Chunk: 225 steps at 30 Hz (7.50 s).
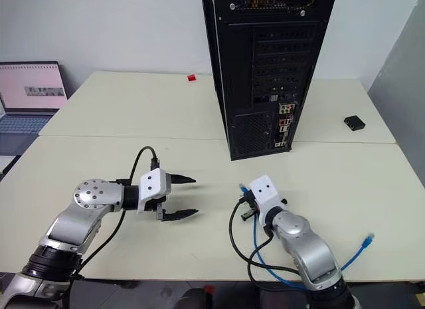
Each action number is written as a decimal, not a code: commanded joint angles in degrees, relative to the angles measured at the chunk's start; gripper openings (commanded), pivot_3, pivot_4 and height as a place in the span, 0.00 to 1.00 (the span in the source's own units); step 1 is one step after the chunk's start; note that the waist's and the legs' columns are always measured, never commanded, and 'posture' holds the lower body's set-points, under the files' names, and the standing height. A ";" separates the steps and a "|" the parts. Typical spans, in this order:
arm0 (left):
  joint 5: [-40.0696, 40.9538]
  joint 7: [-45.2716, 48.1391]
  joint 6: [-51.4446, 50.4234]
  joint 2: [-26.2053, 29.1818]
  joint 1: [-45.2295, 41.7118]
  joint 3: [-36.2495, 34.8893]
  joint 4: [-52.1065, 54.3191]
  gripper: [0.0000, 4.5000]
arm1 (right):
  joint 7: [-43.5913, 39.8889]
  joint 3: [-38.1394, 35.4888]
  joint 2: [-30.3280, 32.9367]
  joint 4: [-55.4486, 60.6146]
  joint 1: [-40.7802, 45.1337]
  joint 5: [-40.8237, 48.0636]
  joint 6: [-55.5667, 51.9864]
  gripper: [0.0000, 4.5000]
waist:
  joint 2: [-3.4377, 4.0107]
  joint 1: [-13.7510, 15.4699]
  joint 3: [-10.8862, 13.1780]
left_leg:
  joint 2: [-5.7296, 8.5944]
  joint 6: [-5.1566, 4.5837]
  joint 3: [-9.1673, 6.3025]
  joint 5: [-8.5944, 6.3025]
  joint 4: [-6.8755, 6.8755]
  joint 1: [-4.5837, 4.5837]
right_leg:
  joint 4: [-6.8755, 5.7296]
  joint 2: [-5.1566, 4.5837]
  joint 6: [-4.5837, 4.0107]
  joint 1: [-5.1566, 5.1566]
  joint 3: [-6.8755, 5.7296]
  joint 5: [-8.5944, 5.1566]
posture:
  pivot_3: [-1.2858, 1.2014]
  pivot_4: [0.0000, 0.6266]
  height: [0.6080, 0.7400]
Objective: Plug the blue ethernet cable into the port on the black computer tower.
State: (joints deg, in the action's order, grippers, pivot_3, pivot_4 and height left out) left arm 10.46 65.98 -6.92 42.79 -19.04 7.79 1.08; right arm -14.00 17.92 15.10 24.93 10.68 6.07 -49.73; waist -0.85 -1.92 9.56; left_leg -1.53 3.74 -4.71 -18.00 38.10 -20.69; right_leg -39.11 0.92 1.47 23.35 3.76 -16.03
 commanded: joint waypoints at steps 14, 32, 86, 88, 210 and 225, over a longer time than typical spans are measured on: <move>3.46 9.12 -4.56 -4.53 -9.37 5.10 -0.35 1.00 | -29.09 6.67 19.58 7.26 12.80 5.36 6.94 0.01 | 0.04 -0.36 0.03 | 0.01 -0.02 -0.08 0.00 0.05 -0.05 | 0.01 0.01 0.00 -0.01 -0.08 0.00 | 0.52 0.24 1.00; 1.40 9.24 -1.38 -6.03 -10.07 6.88 -1.57 0.60 | -29.11 7.97 17.70 6.96 15.81 4.67 5.53 0.01 | 0.04 -0.27 0.03 | 0.01 -0.01 -0.11 0.00 0.06 -0.07 | 0.01 0.00 -0.01 -0.01 -0.11 0.01 | 0.52 0.24 1.00; -39.71 -42.25 76.65 -13.11 -10.87 1.16 -24.23 0.06 | -21.70 -19.73 10.84 6.71 12.49 39.93 -13.57 0.72 | 0.02 0.20 0.00 | 0.03 -0.04 -0.12 0.01 0.07 -0.05 | 0.02 -0.07 -0.02 -0.07 -0.15 0.13 | 0.52 0.24 1.00; -40.31 -43.41 76.36 -12.87 -11.00 1.51 -24.12 0.06 | -21.22 -18.91 10.01 6.13 12.78 39.78 -13.09 0.72 | 0.03 0.19 0.00 | 0.02 -0.04 -0.13 0.01 0.07 -0.06 | 0.01 -0.07 -0.02 -0.07 -0.16 0.13 | 0.52 0.24 1.00; 4.93 -36.81 -24.96 -21.20 -8.35 5.55 16.21 0.93 | 18.44 -24.44 -11.92 -9.97 23.05 2.38 10.02 0.00 | 0.07 -0.09 0.02 | 0.00 0.01 -0.01 0.04 0.01 -0.07 | 0.02 -0.04 -0.02 0.04 0.04 0.13 | 0.52 0.24 1.00; 4.21 -36.40 -24.89 -21.47 -8.32 5.36 16.23 0.93 | 17.11 -21.91 -14.32 -10.09 23.69 2.62 8.83 0.00 | 0.08 -0.68 0.02 | -0.01 0.01 0.02 0.03 -0.02 -0.07 | 0.01 -0.03 -0.02 0.07 0.09 0.13 | 0.52 0.24 1.00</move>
State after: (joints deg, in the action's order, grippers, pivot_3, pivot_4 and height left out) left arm 15.04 29.43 -32.21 21.69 -27.29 14.26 15.21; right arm 3.77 -5.35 1.39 13.20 31.73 8.04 -41.84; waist -0.78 -2.60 9.58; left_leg -1.54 3.75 -4.69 -17.97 38.08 -20.77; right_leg -39.10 0.89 1.45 23.43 3.84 -15.90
